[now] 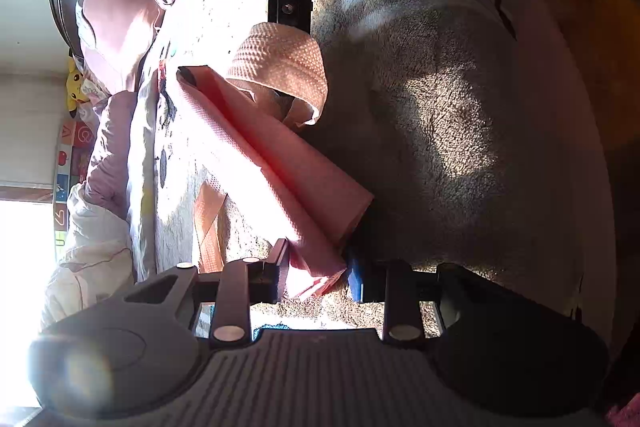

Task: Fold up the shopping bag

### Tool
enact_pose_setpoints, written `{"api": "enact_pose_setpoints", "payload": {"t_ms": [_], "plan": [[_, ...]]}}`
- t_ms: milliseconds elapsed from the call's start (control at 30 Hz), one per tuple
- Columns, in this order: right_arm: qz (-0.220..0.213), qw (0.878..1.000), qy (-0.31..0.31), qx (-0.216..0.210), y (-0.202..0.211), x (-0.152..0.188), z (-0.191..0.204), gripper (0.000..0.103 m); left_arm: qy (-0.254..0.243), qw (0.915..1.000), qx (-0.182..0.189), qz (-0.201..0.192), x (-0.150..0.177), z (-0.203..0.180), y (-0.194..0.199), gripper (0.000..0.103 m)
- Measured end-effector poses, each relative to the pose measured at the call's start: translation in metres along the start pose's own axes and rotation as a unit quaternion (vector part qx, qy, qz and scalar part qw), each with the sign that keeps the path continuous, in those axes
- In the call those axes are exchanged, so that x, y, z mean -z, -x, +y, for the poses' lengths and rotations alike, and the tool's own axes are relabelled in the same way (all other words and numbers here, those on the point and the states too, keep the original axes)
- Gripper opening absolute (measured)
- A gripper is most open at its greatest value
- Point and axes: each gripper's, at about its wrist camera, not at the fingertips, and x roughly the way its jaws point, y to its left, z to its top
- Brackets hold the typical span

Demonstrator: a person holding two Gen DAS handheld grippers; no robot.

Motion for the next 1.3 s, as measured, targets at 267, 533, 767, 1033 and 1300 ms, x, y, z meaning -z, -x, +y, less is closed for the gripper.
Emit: {"api": "enact_pose_setpoints", "payload": {"t_ms": [267, 533, 767, 1033, 1300], "plan": [[-0.026, 1.0, -0.009, -0.015, -0.004, 0.0, 0.003, 0.018, 0.003, 1.0, 0.0, 0.0, 0.0, 0.001, 0.0, 0.029], [-0.062, 0.997, 0.029, -0.025, -0.006, 0.001, 0.016, 0.018, 0.003, 1.0, 0.003, -0.002, 0.01, 0.007, -0.004, 0.028], [-0.078, 0.972, 0.207, 0.082, -0.017, -0.004, 0.048, 0.018, -0.005, 1.0, -0.001, -0.002, 0.009, 0.006, -0.002, 0.029], [-0.011, 0.956, 0.236, 0.174, -0.04, -0.009, 0.046, 0.018, -0.004, 0.9995, -0.015, -0.028, -0.002, -0.001, 0.011, 0.048], [0.004, 0.962, 0.18, 0.203, -0.036, -0.016, 0.029, 0.01, 0.174, 0.9806, 0.045, -0.078, 0.042, 0.034, 0.039, 0.067]]}}
